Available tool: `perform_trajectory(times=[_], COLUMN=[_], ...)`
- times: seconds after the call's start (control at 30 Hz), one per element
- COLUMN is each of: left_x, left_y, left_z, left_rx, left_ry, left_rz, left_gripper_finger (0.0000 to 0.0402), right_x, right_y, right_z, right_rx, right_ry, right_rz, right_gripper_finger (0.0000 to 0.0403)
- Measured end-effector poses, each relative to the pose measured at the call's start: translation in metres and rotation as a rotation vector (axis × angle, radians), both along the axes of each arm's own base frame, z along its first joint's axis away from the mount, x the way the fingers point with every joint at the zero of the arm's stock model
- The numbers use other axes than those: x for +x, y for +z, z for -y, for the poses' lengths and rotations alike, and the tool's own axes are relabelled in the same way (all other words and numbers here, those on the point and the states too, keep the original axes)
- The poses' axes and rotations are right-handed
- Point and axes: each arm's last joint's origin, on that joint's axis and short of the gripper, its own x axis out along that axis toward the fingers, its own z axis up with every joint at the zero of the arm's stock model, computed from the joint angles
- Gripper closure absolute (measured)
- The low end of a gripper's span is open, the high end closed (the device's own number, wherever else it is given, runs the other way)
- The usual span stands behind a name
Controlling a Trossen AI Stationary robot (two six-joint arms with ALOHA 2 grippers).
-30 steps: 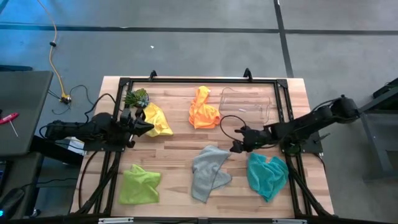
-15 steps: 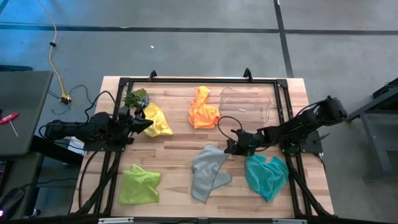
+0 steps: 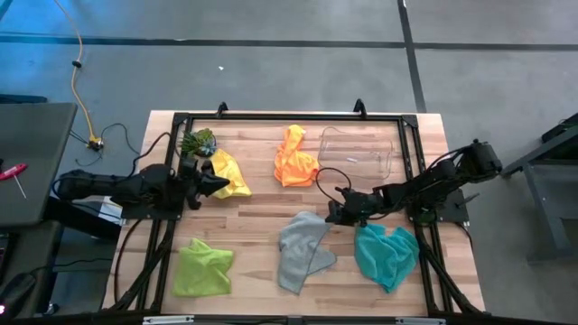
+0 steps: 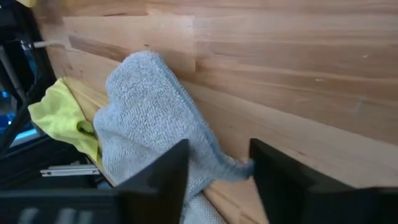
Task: Fold microfiber towels
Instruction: Fold the gray microfiber towel
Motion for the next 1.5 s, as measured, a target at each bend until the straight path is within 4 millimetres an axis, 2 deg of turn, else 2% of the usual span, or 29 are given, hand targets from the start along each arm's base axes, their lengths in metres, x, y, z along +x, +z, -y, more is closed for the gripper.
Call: perform_trajectory(times=[0.2,0.43,0.6,0.8,0.93,1.0,1.13,1.27,1.37,1.5], left_x=[0.003,0.011,0.032,0.078,0.116,0.137,0.183,0.226,0.247,0.26], left_y=[0.001,0.022,0.049,0.075,0.083,0.087,0.089,0.09,0.095,0.097], left_z=[0.0,-0.002,-0.004,-0.008,-0.011,-0.014,-0.021,-0.027,-0.032,-0.042], left_rx=[-0.052,-0.032,0.05,0.156,0.234,0.271,0.295,0.391,0.469,0.518], left_ry=[-0.005,0.009,0.013,-0.018,-0.063,-0.082,-0.147,-0.257,-0.333,-0.395], left_rz=[0.012,0.008,-0.053,-0.194,-0.285,-0.311,-0.348,-0.347,-0.312,-0.294], left_gripper_finger=[0.0401,0.0401,0.0401,0.0377,0.0328,0.0293,0.0219,0.0163,0.0146,0.0144], right_x=[0.001,-0.009,-0.019,-0.025,-0.028,-0.028,-0.019,0.005,0.025,0.032], right_y=[0.005,0.04,0.077,0.14,0.179,0.193,0.207,0.205,0.207,0.214], right_z=[-0.002,0.003,0.01,0.011,0.006,0.003,-0.006,-0.02,-0.035,-0.061], right_rx=[-0.01,-0.131,-0.297,-0.541,-0.655,-0.711,-0.804,-0.829,-0.818,-0.779], right_ry=[0.119,0.235,0.353,0.645,0.815,0.882,0.996,1.125,1.225,1.383], right_rz=[0.045,0.202,0.274,0.299,0.325,0.342,0.385,0.404,0.423,0.353], right_gripper_finger=[0.0389,0.0399,0.0401,0.0402,0.0402,0.0402,0.0402,0.0403,0.0403,0.0403])
